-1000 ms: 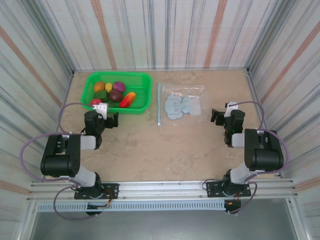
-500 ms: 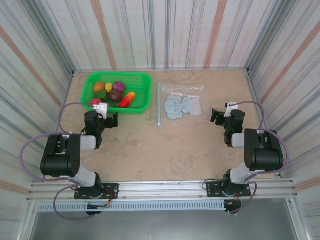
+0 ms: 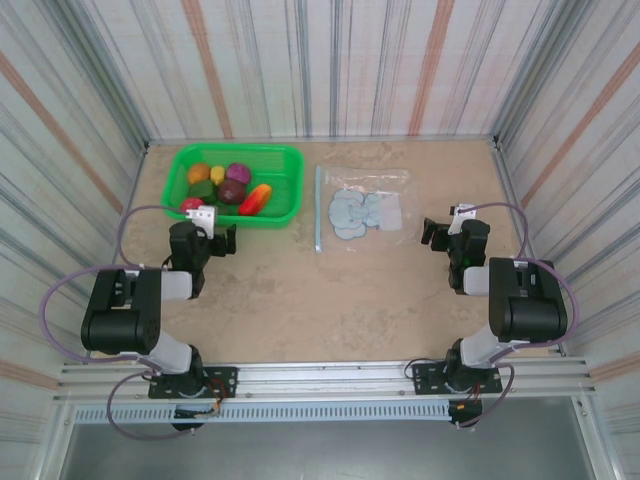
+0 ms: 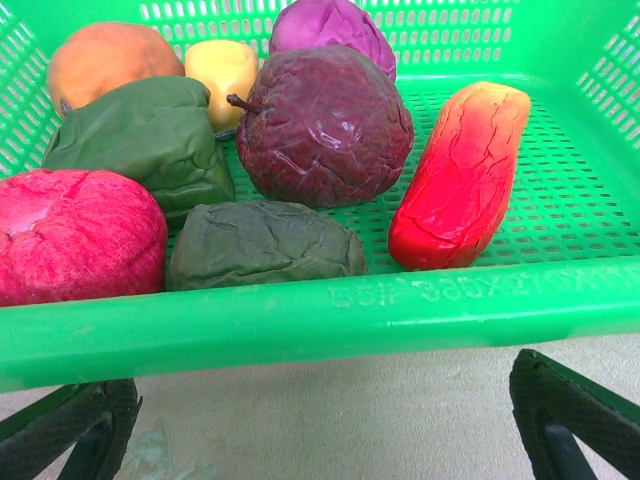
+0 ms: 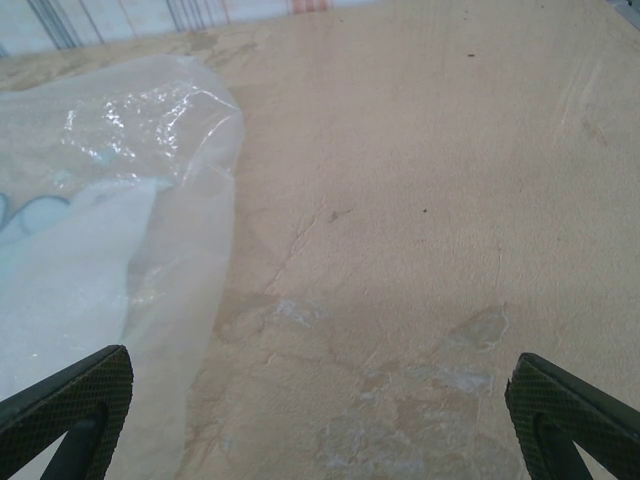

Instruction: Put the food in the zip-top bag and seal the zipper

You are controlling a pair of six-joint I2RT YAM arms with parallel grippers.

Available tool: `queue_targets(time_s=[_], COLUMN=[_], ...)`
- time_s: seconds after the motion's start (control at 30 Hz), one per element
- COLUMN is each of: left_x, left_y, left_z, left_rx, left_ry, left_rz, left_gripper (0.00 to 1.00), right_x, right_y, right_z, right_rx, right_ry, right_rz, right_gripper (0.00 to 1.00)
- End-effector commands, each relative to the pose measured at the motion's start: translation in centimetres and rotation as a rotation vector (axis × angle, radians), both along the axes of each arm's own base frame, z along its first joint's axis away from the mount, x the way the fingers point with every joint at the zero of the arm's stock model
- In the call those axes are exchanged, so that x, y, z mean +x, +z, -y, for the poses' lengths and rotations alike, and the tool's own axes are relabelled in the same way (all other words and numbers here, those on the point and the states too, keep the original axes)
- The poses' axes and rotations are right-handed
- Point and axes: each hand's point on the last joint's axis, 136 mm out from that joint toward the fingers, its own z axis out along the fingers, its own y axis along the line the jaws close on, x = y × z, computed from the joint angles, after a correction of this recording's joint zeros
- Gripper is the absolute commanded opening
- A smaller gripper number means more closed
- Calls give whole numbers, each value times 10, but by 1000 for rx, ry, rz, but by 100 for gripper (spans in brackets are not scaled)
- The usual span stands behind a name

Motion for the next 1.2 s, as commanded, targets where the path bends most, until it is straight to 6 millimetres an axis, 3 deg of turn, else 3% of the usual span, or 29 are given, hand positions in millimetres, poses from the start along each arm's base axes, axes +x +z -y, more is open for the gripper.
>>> queue_targets(time_s=[0.0, 0.43, 0.57, 0.73, 0.97, 1.03, 1.17], left_x=[5, 5, -8, -27, -54, -64, -89], left_y=[10, 15, 36, 55, 71, 80, 122], left_z=[0, -10, -17, -20, -12, -7, 7], left_rx=[36, 30, 39, 100, 74, 74, 104], left_ry=[14, 61, 105, 135, 122, 108, 93], left_rz=[38, 44, 61, 67, 55, 58, 126], left_gripper=[99, 99, 99, 99, 99, 99, 99], right_x=[1, -2, -6, -20, -51, -62, -89], right_y=[3, 11, 37, 83, 136, 151, 179], right_z=[-2, -6, 9, 4, -33, -54, -111], right_rx=[-14, 17, -16, -15, -23, -33, -28], right_ry=[5, 51, -62, -74, 14, 79, 261], right_rz=[8, 37, -36, 39, 132, 156, 191], right_gripper=[99, 99, 99, 99, 99, 99, 99])
